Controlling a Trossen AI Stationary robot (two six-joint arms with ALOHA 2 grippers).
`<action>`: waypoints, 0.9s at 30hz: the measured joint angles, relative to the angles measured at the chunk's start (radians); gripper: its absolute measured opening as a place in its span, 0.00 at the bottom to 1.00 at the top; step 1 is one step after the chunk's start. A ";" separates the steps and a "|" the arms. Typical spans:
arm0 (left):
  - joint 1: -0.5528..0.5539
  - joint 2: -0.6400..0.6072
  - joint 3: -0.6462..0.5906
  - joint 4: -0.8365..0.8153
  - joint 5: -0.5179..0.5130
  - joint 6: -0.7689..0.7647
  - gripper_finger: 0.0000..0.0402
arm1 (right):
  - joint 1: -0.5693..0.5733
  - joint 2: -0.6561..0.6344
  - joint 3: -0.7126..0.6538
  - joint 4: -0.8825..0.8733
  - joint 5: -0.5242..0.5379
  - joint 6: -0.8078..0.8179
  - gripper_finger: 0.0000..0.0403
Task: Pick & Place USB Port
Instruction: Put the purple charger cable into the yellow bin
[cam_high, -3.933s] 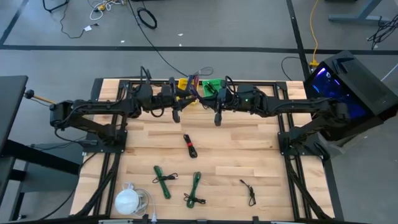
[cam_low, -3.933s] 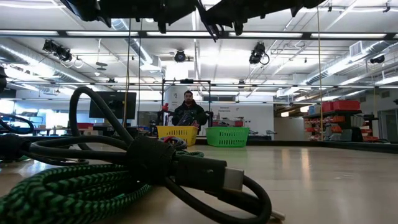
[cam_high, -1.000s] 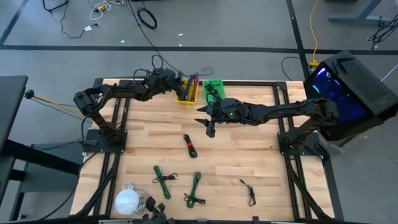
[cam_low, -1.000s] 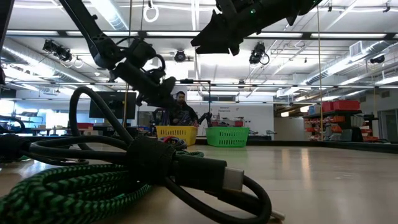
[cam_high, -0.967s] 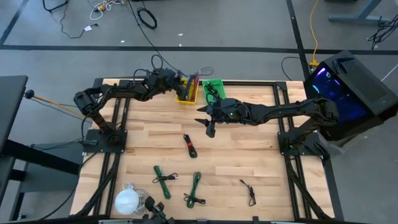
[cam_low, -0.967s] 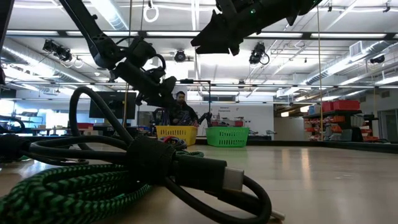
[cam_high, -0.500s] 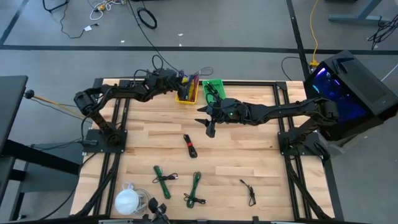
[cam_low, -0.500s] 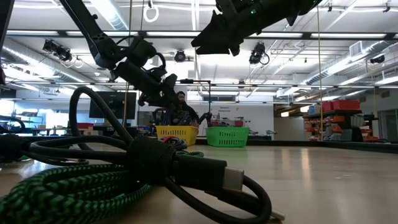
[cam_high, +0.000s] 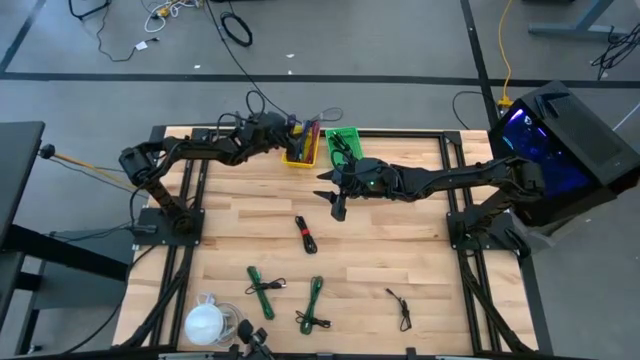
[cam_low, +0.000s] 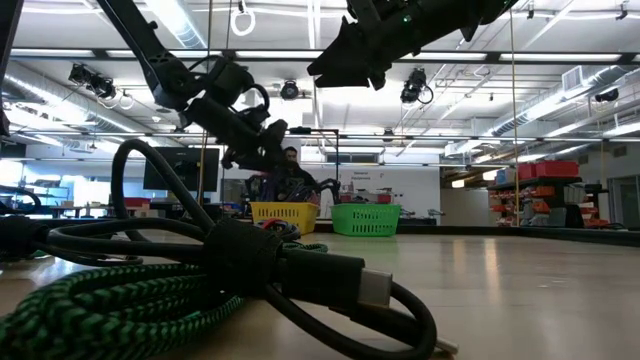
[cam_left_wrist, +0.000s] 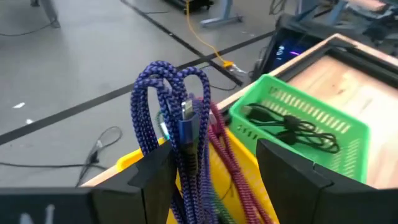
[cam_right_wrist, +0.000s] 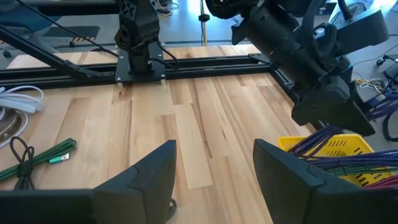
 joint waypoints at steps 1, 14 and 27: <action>0.000 0.000 0.000 -0.004 0.004 0.000 0.56 | 0.000 0.000 0.000 0.000 0.000 0.000 0.53; -0.027 0.000 0.000 -0.047 -0.067 0.015 0.55 | 0.000 0.000 0.000 0.000 0.000 -0.003 0.53; -0.062 0.000 0.000 -0.076 -0.028 0.084 0.46 | -0.001 0.000 0.000 0.011 0.008 -0.011 0.53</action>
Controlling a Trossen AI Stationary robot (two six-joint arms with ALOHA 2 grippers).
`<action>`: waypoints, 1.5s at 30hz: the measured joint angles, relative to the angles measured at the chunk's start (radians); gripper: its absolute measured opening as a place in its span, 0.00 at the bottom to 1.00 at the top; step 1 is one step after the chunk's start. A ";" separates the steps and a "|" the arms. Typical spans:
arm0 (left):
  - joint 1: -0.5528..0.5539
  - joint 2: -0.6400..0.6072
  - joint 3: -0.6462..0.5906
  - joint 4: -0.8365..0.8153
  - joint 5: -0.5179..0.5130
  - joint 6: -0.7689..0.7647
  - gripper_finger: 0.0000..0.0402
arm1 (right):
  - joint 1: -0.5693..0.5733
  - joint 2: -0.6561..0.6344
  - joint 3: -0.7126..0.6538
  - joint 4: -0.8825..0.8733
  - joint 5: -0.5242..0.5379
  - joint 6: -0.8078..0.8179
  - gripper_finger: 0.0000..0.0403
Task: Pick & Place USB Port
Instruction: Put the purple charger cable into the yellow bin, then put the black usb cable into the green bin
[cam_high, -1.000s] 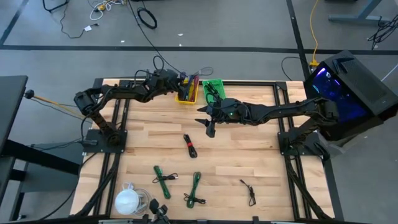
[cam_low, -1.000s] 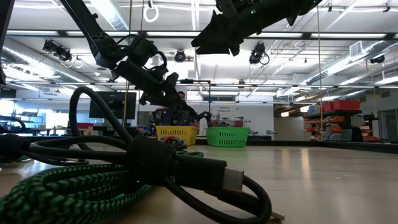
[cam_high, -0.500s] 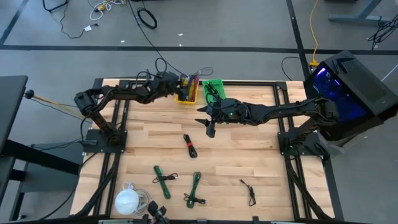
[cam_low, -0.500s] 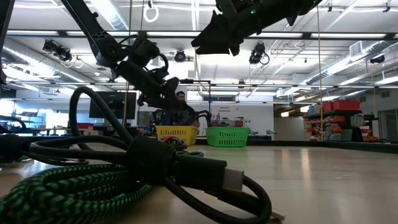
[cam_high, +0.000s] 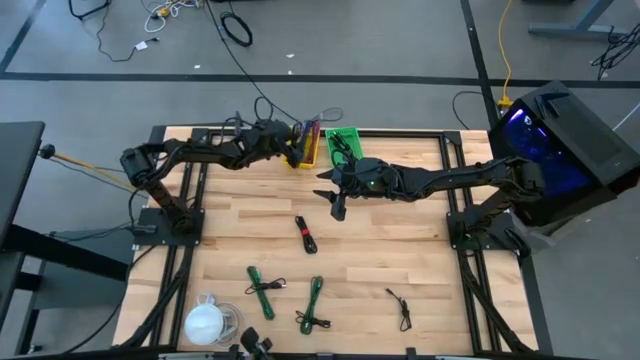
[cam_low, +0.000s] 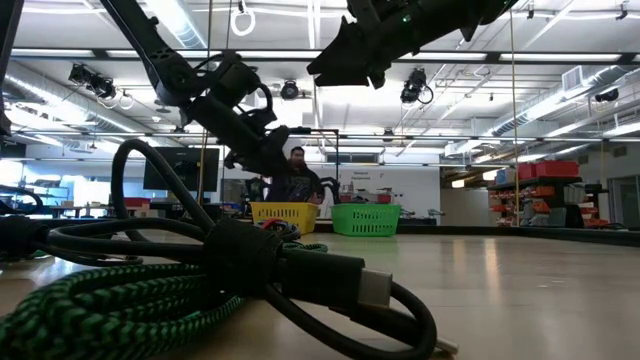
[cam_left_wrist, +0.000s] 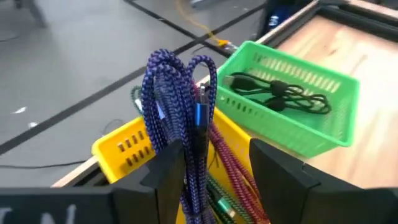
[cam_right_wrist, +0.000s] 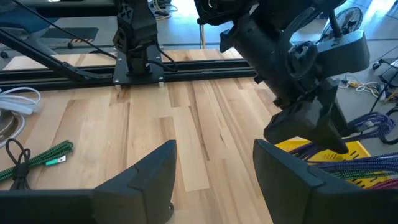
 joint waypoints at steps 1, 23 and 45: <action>-0.006 0.000 0.000 0.000 -0.006 -0.001 0.46 | 0.000 0.000 0.000 0.000 0.000 0.000 0.53; -0.070 0.000 0.001 -0.003 -0.201 0.110 0.46 | -0.011 0.000 0.000 -0.013 0.000 0.000 0.53; -0.098 -0.055 0.003 -0.428 0.509 0.137 0.45 | -0.019 0.001 0.000 -0.258 0.106 0.027 0.53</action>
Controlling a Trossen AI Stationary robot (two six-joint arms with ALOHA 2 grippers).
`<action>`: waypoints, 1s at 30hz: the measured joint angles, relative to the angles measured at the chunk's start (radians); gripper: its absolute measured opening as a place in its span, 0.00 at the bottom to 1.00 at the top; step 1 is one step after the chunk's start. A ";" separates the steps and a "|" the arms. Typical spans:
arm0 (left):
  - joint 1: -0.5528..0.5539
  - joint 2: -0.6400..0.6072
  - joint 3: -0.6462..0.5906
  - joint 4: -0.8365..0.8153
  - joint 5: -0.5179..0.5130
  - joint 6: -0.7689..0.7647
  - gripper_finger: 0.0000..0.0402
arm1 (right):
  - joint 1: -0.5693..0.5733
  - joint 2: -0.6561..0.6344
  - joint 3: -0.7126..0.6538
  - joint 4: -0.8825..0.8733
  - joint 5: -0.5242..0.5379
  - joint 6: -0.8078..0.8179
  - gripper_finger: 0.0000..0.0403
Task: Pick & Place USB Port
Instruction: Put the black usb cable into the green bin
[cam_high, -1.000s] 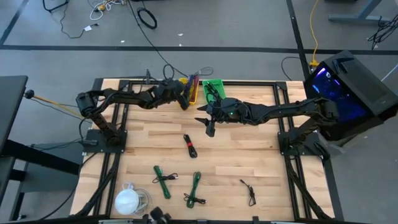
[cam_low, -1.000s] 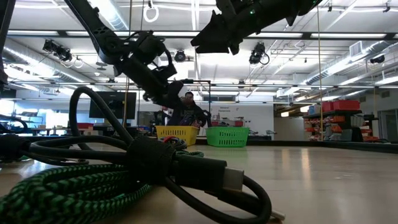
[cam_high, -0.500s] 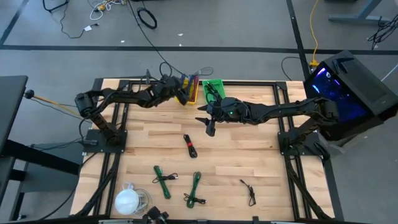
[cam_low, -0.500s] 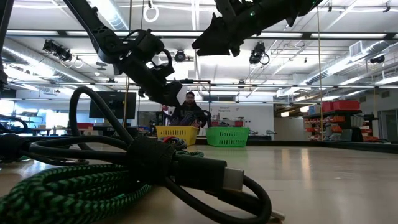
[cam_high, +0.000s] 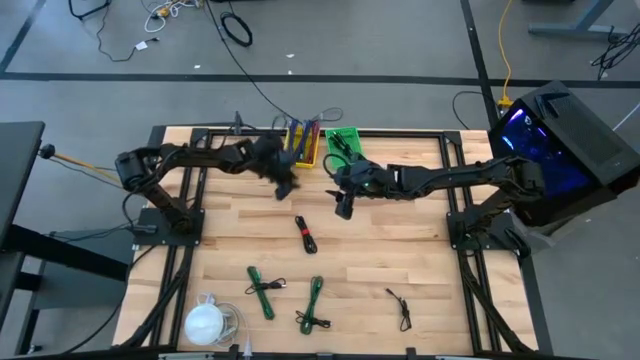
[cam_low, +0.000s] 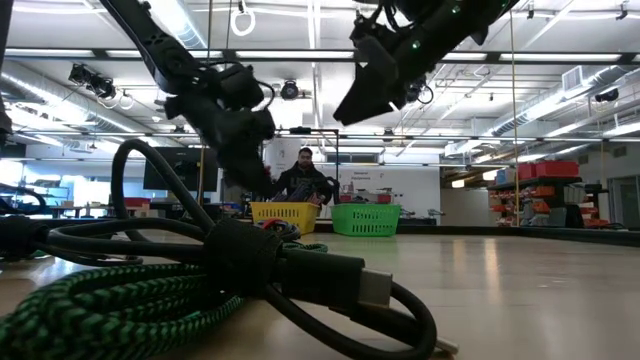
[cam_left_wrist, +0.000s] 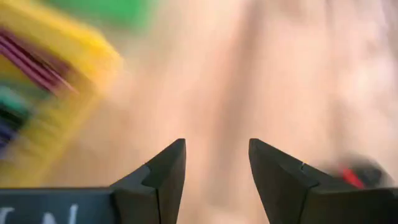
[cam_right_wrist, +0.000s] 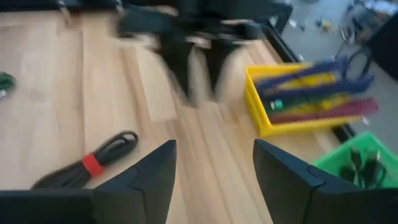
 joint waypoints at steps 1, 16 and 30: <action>-0.016 -0.007 -0.001 -0.061 0.019 -0.015 0.45 | 0.000 0.000 0.000 -0.013 -0.001 0.019 0.53; -0.276 -0.024 -0.001 -0.405 -0.178 -0.136 0.45 | 0.096 0.262 0.000 0.037 -0.078 0.337 0.53; -0.374 -0.024 -0.001 -0.307 -0.287 -0.206 0.45 | 0.127 0.375 0.000 0.215 -0.179 0.485 0.53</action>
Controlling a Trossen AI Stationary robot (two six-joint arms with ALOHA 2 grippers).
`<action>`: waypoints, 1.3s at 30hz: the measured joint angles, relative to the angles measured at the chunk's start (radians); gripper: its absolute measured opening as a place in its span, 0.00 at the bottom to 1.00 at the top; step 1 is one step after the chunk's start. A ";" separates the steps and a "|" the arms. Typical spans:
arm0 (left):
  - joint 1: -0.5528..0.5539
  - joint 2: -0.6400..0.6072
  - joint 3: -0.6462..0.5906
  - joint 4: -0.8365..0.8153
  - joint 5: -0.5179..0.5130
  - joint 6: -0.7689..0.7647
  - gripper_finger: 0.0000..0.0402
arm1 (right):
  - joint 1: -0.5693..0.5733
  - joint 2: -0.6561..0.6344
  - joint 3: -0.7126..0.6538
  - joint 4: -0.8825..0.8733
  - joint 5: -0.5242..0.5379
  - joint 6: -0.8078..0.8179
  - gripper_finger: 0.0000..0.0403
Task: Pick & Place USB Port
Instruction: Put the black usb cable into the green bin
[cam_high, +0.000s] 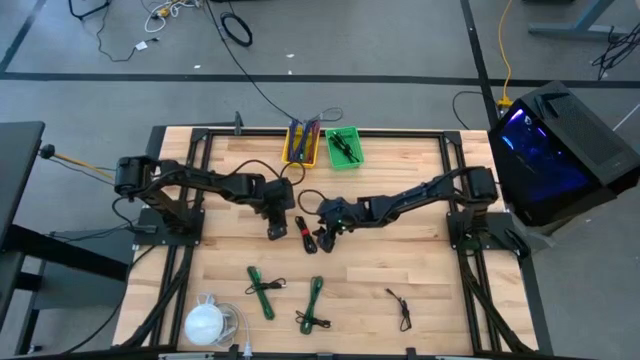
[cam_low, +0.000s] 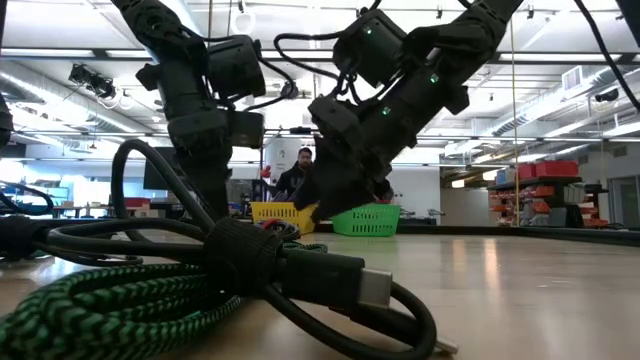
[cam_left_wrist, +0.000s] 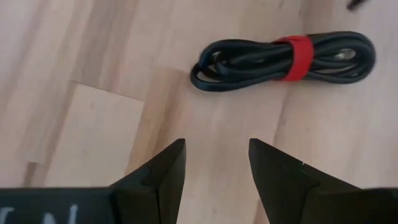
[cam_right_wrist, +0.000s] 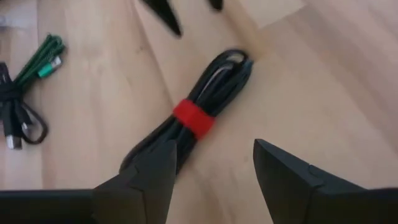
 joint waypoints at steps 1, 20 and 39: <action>-0.002 0.000 0.000 0.004 -0.008 0.000 0.45 | 0.003 0.006 0.000 -0.003 -0.004 0.009 0.53; -0.004 0.000 0.000 0.092 -0.015 -0.026 0.45 | 0.027 0.019 0.000 0.092 -0.005 0.072 0.53; -0.004 0.001 0.000 0.146 -0.015 -0.024 0.45 | 0.037 0.125 0.007 0.190 -0.030 0.083 0.08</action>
